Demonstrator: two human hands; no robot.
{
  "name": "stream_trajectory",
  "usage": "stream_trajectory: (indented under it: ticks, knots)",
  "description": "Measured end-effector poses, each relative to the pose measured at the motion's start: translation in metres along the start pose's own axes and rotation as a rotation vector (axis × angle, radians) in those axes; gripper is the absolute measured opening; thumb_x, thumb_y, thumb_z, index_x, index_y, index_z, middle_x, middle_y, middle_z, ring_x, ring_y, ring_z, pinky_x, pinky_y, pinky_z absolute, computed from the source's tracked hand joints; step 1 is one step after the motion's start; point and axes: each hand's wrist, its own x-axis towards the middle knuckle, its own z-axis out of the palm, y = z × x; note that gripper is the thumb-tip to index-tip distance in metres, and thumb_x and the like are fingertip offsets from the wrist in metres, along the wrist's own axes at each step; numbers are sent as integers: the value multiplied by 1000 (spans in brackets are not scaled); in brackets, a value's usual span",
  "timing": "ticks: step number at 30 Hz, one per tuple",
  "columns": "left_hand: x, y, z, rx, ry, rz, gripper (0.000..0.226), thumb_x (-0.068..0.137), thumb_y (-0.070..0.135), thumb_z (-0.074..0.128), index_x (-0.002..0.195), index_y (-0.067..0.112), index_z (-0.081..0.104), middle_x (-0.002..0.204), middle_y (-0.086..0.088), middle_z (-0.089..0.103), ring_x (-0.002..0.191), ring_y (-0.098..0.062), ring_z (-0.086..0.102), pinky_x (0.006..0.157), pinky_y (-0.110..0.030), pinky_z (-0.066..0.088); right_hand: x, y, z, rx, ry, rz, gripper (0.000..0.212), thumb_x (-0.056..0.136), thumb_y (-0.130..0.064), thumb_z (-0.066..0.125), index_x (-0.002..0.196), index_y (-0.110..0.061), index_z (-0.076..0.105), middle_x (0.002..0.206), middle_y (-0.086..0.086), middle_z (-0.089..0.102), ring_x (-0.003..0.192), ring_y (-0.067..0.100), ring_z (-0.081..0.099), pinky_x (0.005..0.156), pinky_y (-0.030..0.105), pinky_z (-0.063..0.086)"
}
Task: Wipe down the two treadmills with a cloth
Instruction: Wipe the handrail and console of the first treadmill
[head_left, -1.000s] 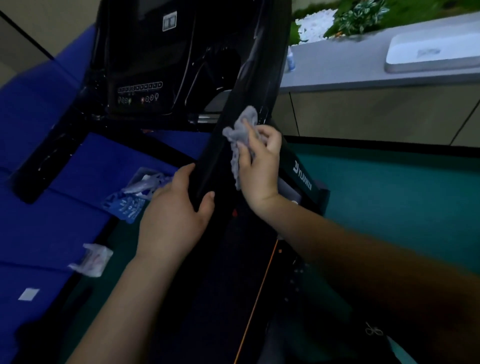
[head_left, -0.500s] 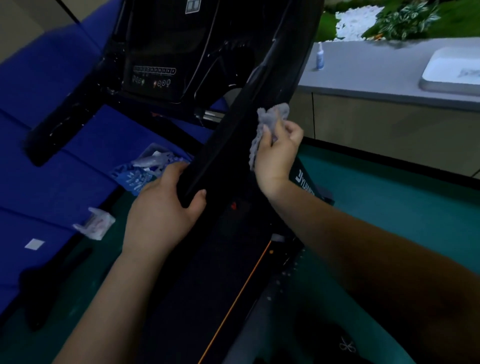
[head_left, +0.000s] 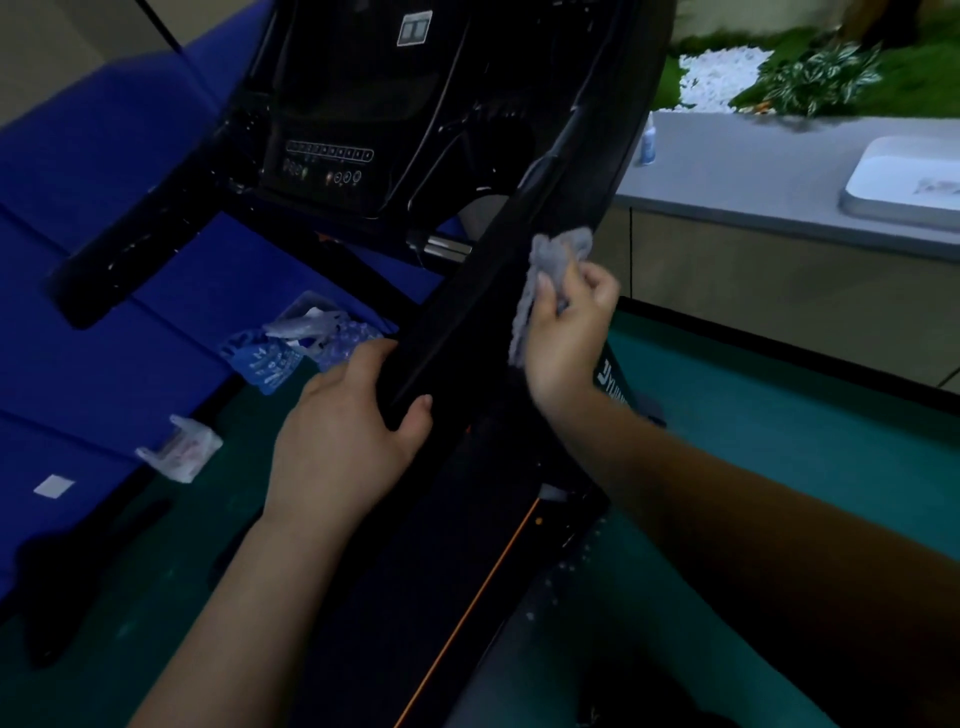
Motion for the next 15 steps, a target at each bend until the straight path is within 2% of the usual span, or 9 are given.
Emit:
stream_trajectory:
  ticks: [1,3,6,8,10,12,14,15]
  knots:
    - [1,-1,0,-1,7,6,58,84,50,59,135,32,39,122,-1,56,116,-21,48,87,-36,44,-18,3,-3,21,-59,-71,30,94,-4,55,124,-1,54,104,-8,40,91,-12,46,86,5,38]
    - [4,-1,2,7,36,31,59,83,49,60,136,29,41,126,-1,53,119,-22,45,91,-38,44,-37,4,-7,6,-143,-248,41,93,-4,53,134,-8,52,116,0,40,108,7,45,99,16,38]
    - [10,4,5,21,83,74,61,83,47,61,137,27,41,129,-4,50,120,-26,43,94,-42,43,-3,-7,-5,-81,-174,-373,45,90,-2,53,134,-12,54,122,5,42,117,17,42,107,22,33]
    - [16,14,8,7,121,84,59,84,45,61,137,25,43,127,-5,50,120,-27,42,95,-42,40,34,-16,-3,-108,-192,-400,44,89,-2,55,131,-14,57,122,4,43,116,13,43,105,17,32]
    - [24,25,12,5,157,89,56,86,44,60,136,23,46,125,-6,50,118,-27,43,96,-41,38,70,-23,-4,-130,-162,-347,35,89,-8,58,125,-11,60,119,2,45,112,9,47,97,12,35]
    - [34,36,17,0,177,69,53,87,45,59,134,22,49,123,-7,51,116,-28,43,96,-42,38,84,-25,-10,-216,-143,-341,31,89,-12,58,119,-12,62,121,9,51,115,23,50,98,24,40]
    - [44,46,21,-16,196,42,51,88,45,58,131,21,52,120,-8,52,114,-29,44,94,-43,39,74,-23,-15,-285,-205,-401,31,87,-12,59,117,-14,64,124,16,53,116,32,48,100,38,41]
    - [49,50,23,-20,206,28,50,87,46,58,131,20,52,120,-8,53,114,-29,44,94,-43,39,64,-21,-17,-308,-261,-461,31,86,-11,59,116,-14,65,124,17,53,116,34,47,100,39,39]
